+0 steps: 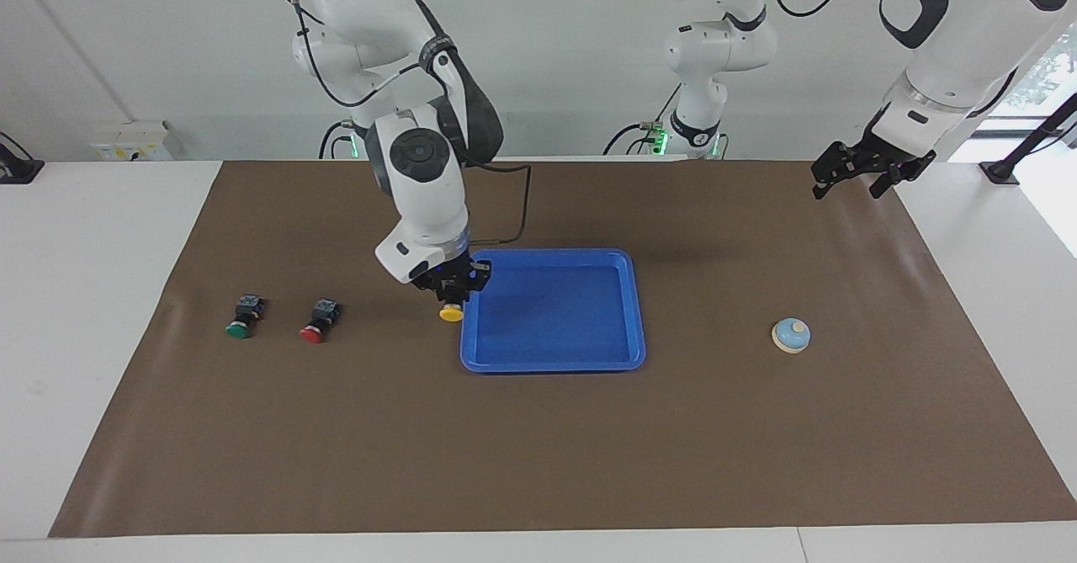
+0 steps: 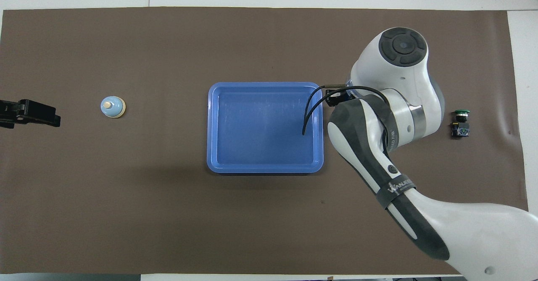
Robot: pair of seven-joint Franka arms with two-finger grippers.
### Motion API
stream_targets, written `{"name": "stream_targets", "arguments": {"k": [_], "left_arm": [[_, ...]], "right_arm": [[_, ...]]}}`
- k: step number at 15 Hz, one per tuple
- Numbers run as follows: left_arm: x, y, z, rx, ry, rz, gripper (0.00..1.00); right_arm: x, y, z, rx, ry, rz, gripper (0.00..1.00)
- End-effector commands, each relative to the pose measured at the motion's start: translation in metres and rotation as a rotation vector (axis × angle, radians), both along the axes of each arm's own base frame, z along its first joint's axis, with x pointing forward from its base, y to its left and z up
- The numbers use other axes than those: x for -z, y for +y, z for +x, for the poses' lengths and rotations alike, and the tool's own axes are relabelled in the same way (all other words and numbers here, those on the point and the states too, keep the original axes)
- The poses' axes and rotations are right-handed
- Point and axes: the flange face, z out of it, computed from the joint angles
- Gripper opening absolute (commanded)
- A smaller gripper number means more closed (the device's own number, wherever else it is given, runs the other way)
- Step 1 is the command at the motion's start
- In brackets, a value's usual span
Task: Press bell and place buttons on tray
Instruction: 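Carry the yellow button with the right gripper onto the blue tray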
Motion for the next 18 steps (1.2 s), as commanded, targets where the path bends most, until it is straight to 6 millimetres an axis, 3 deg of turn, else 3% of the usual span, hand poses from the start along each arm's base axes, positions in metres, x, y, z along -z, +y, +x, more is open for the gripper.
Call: {"name": "stream_targets", "arguments": {"k": [1, 2, 10, 16, 17, 18], "left_arm": [[-0.003, 0.002, -0.002, -0.005, 0.000, 0.000, 1.00], [-0.003, 0.002, -0.002, -0.004, 0.000, 0.000, 1.00], [-0.003, 0.002, -0.002, -0.005, 0.000, 0.000, 1.00], [-0.003, 0.002, -0.002, -0.005, 0.000, 0.000, 1.00], [-0.003, 0.002, -0.002, -0.005, 0.000, 0.000, 1.00], [-0.003, 0.002, -0.002, -0.005, 0.000, 0.000, 1.00]], "right_arm": [[0.016, 0.037, -0.016, 0.022, -0.008, 0.035, 0.00], [0.027, 0.046, -0.020, 0.015, -0.022, 0.040, 0.00], [0.088, 0.037, -0.002, 0.026, -0.058, 0.040, 0.00], [0.098, 0.036, -0.007, 0.046, -0.040, 0.032, 0.02], [0.098, 0.035, -0.007, 0.051, -0.038, 0.031, 0.71], [0.098, 0.034, -0.007, 0.053, -0.033, 0.027, 1.00]]}}
